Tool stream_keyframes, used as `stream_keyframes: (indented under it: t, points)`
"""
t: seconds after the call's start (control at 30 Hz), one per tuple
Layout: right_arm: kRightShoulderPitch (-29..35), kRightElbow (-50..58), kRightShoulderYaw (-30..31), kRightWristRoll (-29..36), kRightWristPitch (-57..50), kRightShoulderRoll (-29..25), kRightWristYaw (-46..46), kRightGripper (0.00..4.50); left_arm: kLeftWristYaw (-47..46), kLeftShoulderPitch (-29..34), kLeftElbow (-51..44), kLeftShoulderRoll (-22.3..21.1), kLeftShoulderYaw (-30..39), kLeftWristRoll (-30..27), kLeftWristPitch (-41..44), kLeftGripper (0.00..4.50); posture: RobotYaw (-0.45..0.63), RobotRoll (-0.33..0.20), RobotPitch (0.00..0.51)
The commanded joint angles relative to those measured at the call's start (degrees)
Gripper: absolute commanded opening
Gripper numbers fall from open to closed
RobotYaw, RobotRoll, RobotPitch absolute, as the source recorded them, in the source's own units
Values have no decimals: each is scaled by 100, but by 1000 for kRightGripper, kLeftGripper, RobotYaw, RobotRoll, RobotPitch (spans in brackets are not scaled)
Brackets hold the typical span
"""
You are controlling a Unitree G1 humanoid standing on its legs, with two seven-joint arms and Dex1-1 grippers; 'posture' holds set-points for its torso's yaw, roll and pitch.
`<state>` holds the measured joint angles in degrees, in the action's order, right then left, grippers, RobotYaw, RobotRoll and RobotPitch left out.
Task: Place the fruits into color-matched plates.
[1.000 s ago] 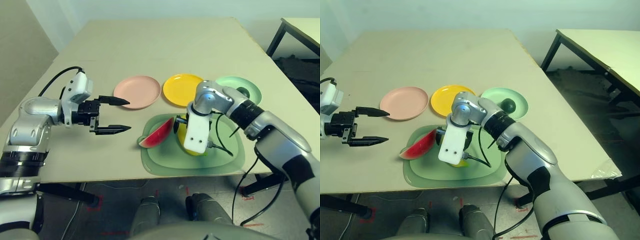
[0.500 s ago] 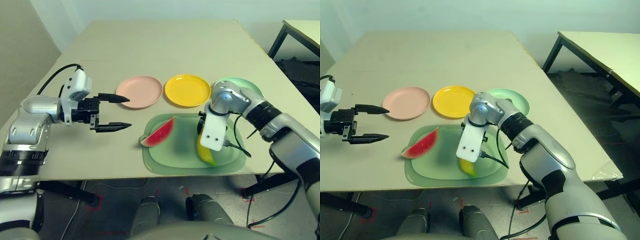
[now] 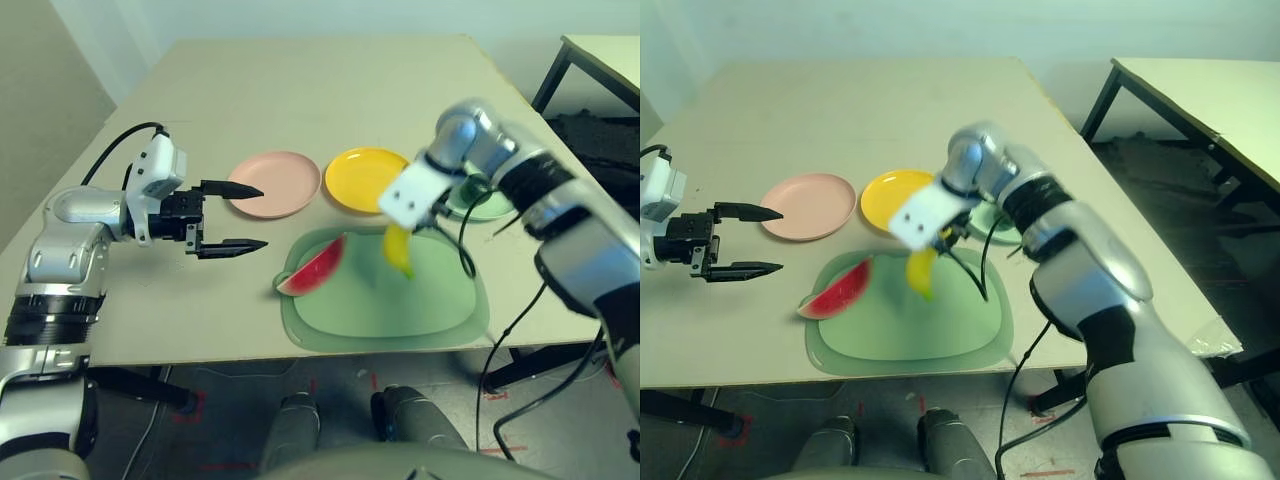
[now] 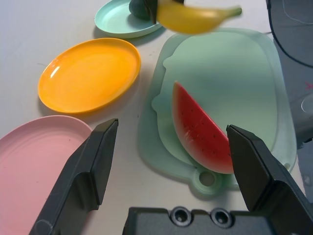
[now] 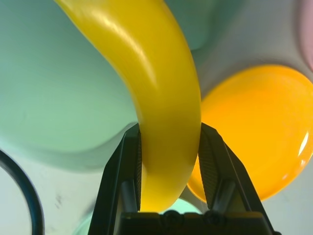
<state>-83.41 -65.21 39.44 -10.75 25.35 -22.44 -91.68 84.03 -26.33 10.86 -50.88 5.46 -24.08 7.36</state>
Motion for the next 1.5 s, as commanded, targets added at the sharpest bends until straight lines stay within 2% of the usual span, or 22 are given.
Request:
stream_keyframes:
  t: [0.03,0.13,0.23,0.43,0.6,0.73,0.87,0.93,1.0,1.13,1.2,1.3,1.4,1.5]
  points:
    - [-201,-763,-752,170,-823,428,793,1629,-8,43,45,-39,-9,74,-94,4500,-17,0,47]
    - [-51,-1119,-1008,-124,-1244,658,2207,1629,48,135,1,-105,-47,129,-188,4500,-3,0,49]
    - [104,-1256,-1084,-400,-1506,791,3063,1629,73,201,-30,-181,2,109,-202,4500,8,0,54]
    - [261,-1365,-1091,-895,-1944,1036,4223,1629,32,443,-186,-312,152,48,-157,4500,36,0,65]
    - [460,-1401,-1119,-1203,-2089,1120,4650,1629,-40,614,-352,-361,242,18,-94,4500,48,0,71]
    - [575,-1392,-1237,-1285,-2048,1133,4754,2929,-33,653,-348,-405,262,53,-161,4500,38,0,76]
    - [496,-1350,-1503,-1187,-1948,1058,4773,4455,5,538,-260,-345,178,109,-276,4500,28,0,77]
    - [461,-1326,-1665,-1117,-1925,1016,4617,4482,7,456,-185,-291,152,141,-395,4500,11,0,80]
    - [375,-1235,-1921,-945,-1787,839,4350,4482,34,261,-57,-202,62,199,-553,4500,-6,0,86]
    - [323,-945,-2899,-52,-2036,518,3624,4482,262,-118,190,-131,-178,292,-765,4500,-32,0,84]
    - [531,-635,-3299,368,-2159,299,3202,4482,382,-317,281,-106,-289,287,-723,4500,-50,0,80]
    - [944,-85,-3544,654,-2282,55,2935,4482,452,-522,369,-70,-366,264,-626,4500,-81,0,74]
    - [2397,1746,-4050,1579,-2687,-385,2161,4482,152,-768,36,-7,-534,87,593,4500,-119,0,70]
    - [3506,3253,-4437,2359,-3119,-627,1829,4482,63,-799,-387,-65,-700,147,1067,4500,-137,0,67]
